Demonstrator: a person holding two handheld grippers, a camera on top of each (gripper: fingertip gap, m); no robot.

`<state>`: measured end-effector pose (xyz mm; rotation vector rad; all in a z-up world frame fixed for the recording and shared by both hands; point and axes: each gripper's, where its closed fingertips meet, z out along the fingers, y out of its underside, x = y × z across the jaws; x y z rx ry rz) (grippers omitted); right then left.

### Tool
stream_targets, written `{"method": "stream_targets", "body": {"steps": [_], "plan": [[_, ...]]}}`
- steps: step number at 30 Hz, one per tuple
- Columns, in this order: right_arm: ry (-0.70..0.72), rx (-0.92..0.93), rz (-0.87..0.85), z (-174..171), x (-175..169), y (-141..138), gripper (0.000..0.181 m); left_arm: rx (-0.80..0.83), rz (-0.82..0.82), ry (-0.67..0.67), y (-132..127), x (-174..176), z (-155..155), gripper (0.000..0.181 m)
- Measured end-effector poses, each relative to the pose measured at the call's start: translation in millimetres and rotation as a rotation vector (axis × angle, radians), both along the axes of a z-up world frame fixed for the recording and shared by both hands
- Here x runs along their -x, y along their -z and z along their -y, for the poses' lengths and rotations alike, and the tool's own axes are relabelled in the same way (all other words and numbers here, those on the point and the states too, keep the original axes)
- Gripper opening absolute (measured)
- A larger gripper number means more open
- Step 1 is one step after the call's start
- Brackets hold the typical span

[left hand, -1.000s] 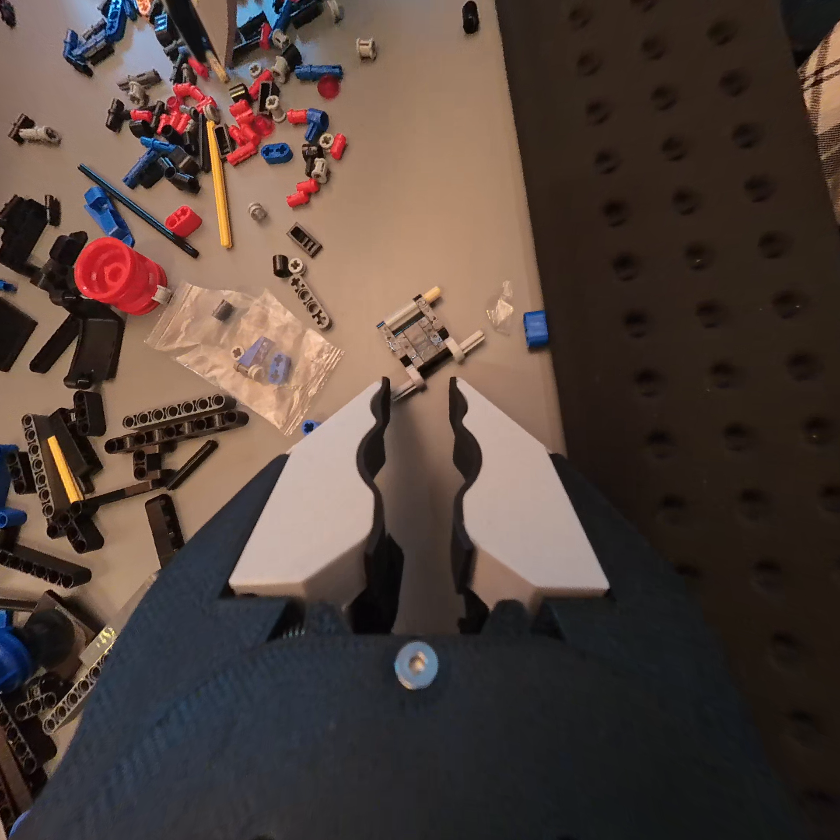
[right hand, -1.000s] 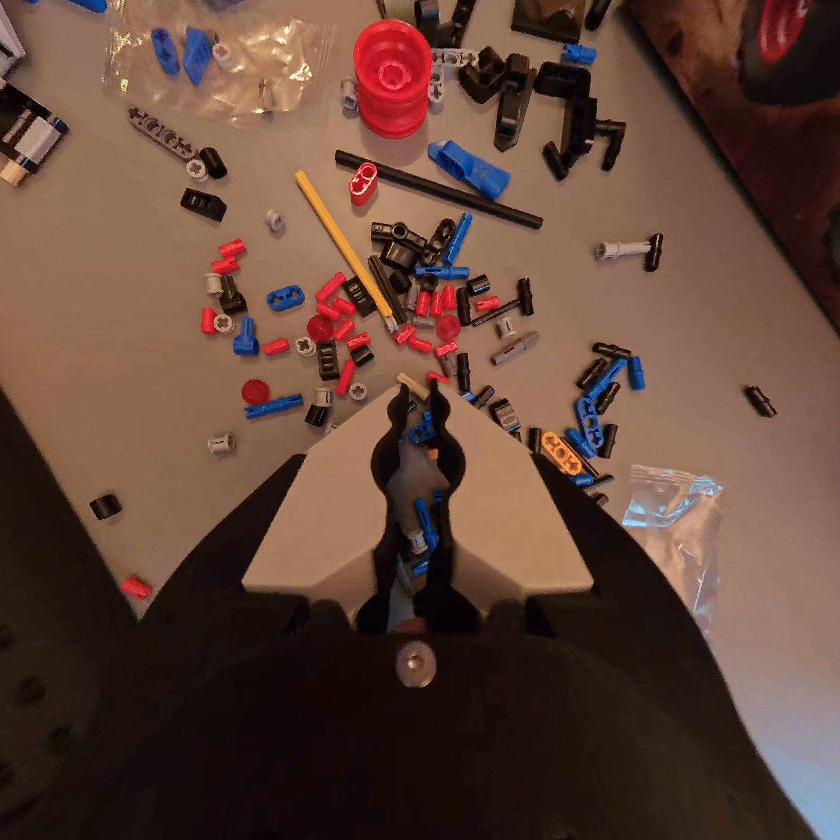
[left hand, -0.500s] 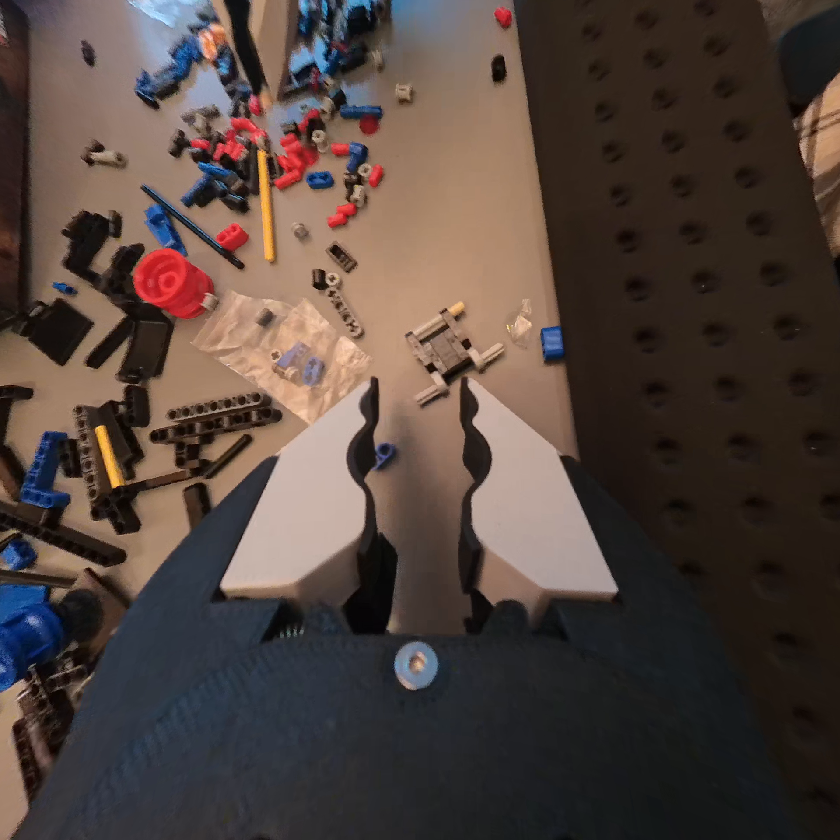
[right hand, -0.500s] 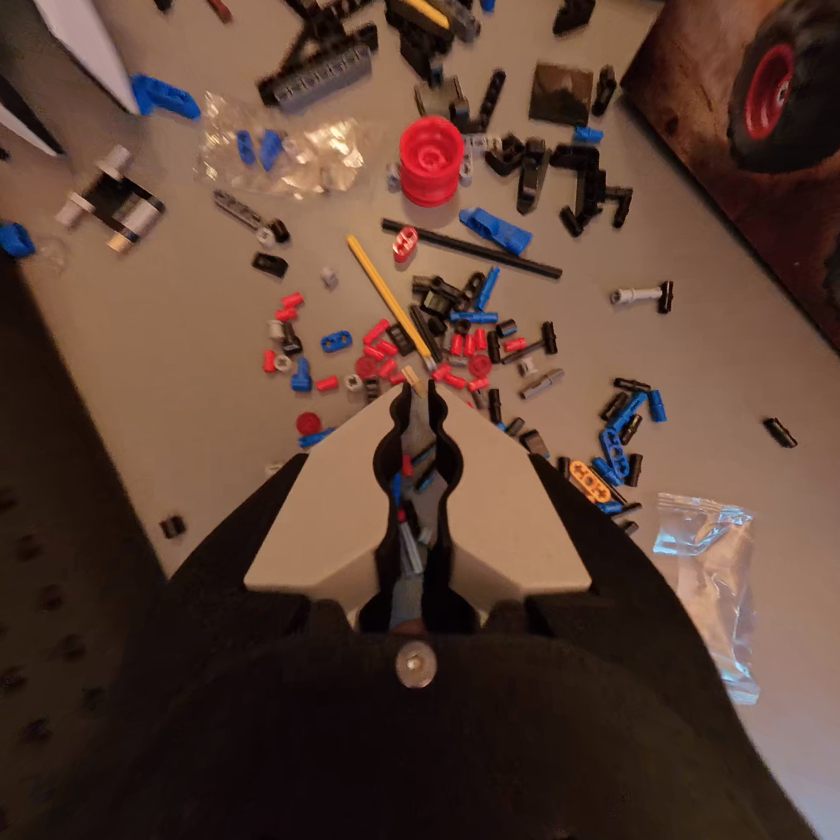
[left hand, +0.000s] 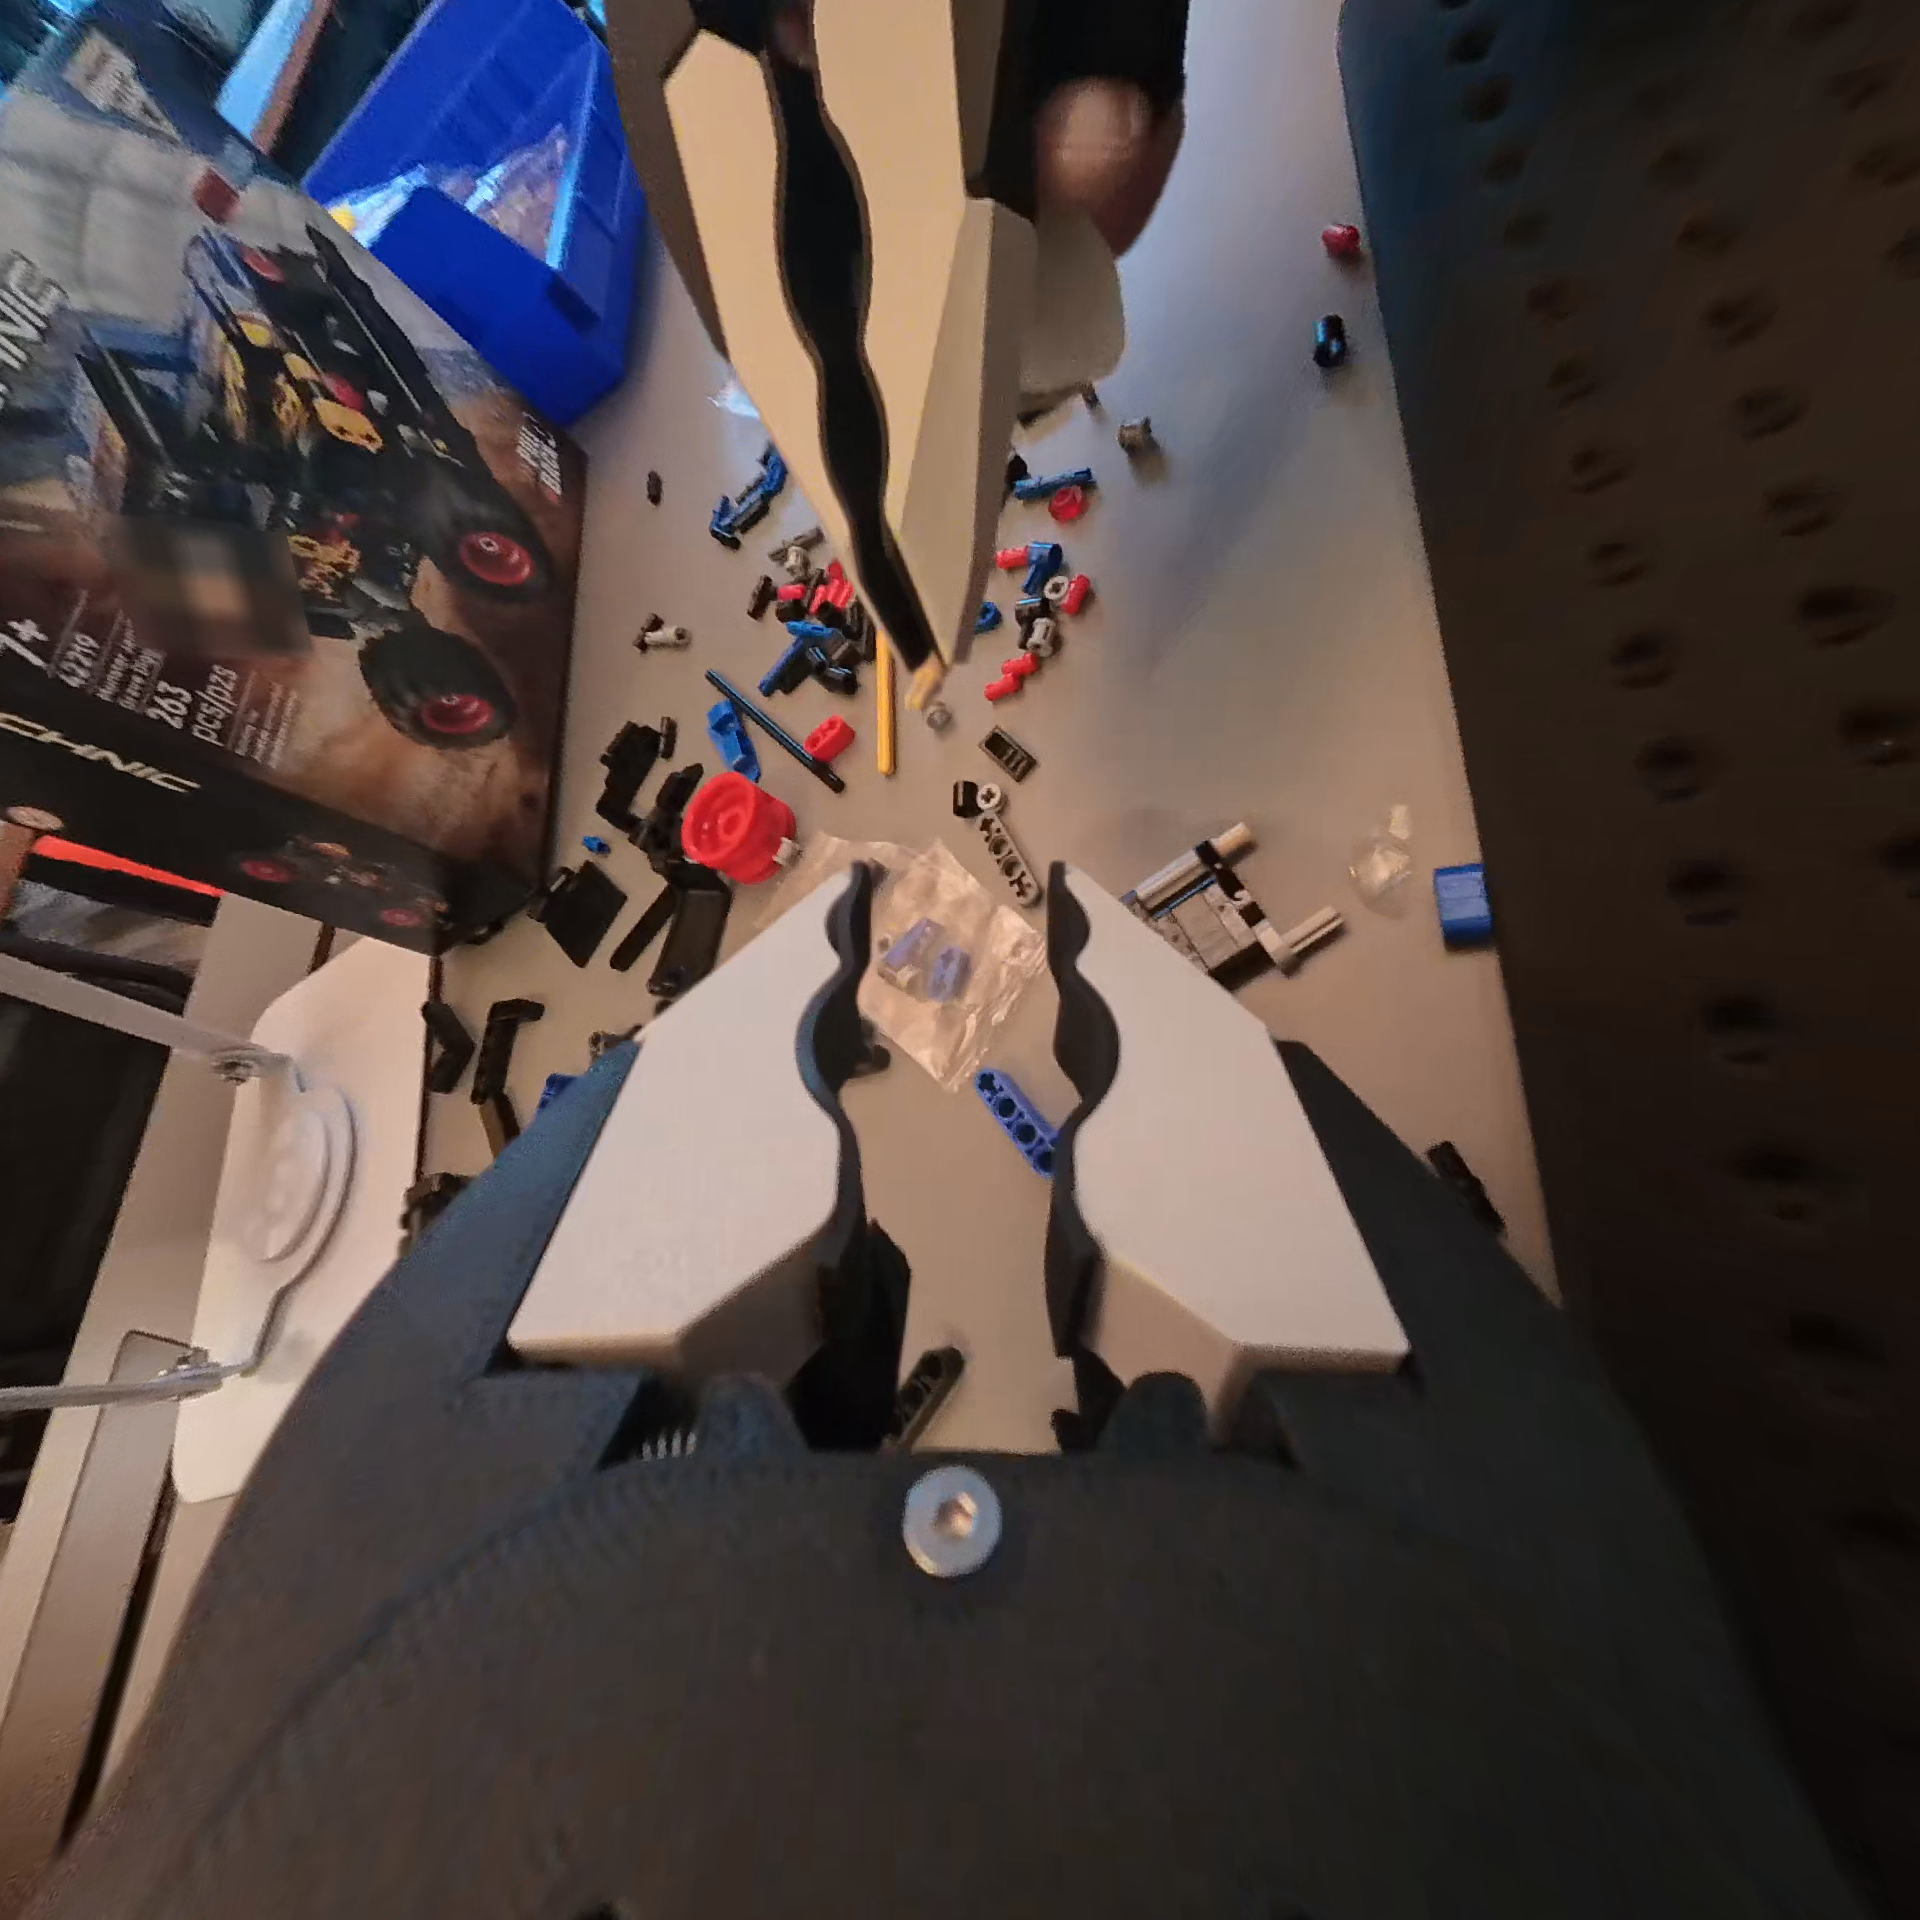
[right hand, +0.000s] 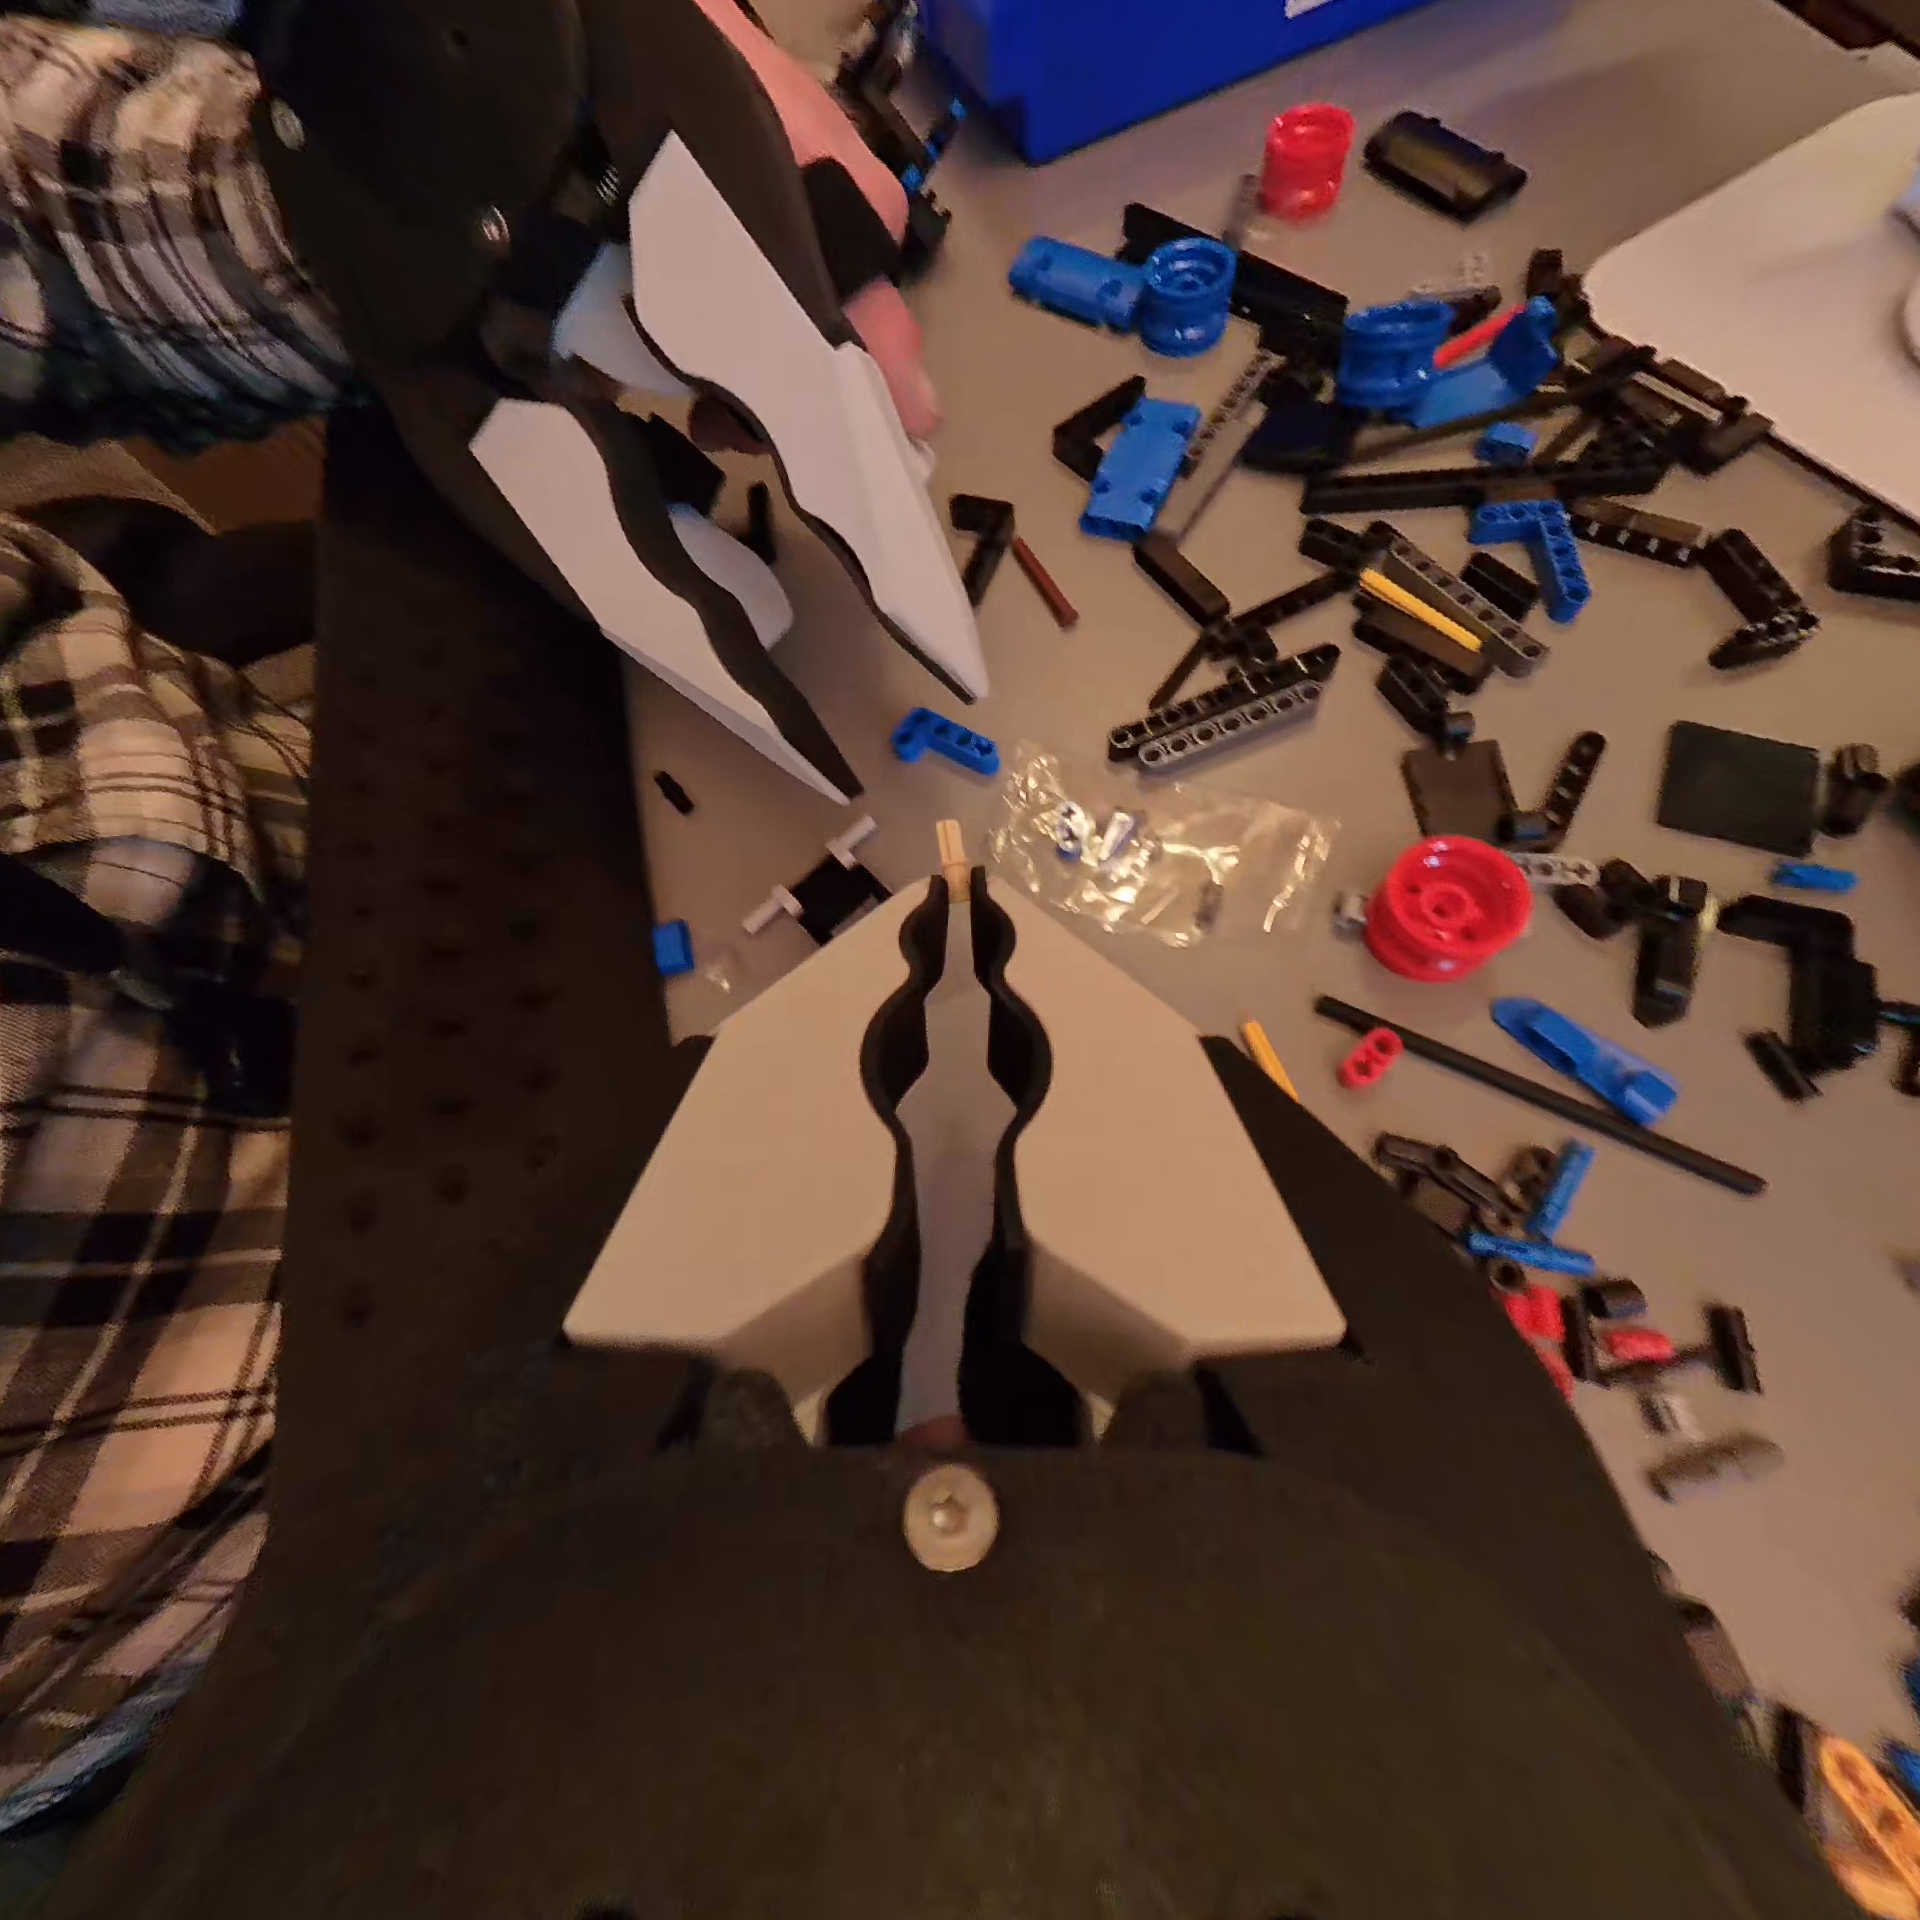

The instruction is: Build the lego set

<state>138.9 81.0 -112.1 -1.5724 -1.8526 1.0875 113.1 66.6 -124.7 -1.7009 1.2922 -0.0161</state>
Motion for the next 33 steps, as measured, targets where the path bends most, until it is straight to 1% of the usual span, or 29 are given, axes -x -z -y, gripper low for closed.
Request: {"method": "stream_targets", "body": {"steps": [4,8,9,12,14,18,22,27,33], "plan": [[-0.023,0.062,-0.030,10.8,8.4,-3.6,0.003,-0.093,-0.001,-0.002,-10.8,-4.4,-3.8,0.029],[-0.041,0.099,-0.043,18.4,13.7,-4.7,0.003,-0.154,-0.058,0.024,-10.4,-10.8,-2.5,0.023],[-0.047,0.111,-0.047,20.6,14.8,-5.6,0.003,-0.163,-0.075,0.031,-9.0,-12.1,-1.8,0.020],[-0.059,0.126,-0.046,24.9,16.7,-5.0,0.003,-0.207,-0.126,0.041,-8.3,-12.9,-1.3,0.004],[-0.054,0.139,-0.058,24.4,17.3,-6.9,0.003,-0.222,-0.130,0.038,-10.1,-12.5,-1.8,0.003],[-0.041,0.176,-0.123,21.6,17.7,-19.0,0.004,-0.234,-0.060,0.015,-20.8,-12.6,-4.3,0.002],[-0.048,0.190,-0.156,24.2,17.8,-23.1,0.012,-0.246,0.025,0.014,-32.3,-14.0,-3.8,0.002],[-0.051,0.247,-0.202,25.1,18.9,-28.5,0.008,-0.286,0.027,0.021,-37.7,-14.9,-3.6,0.002],[-0.058,0.302,-0.245,25.6,18.3,-35.9,0.009,-0.312,0.042,0.018,-44.2,-15.0,-3.5,0.002]]}}
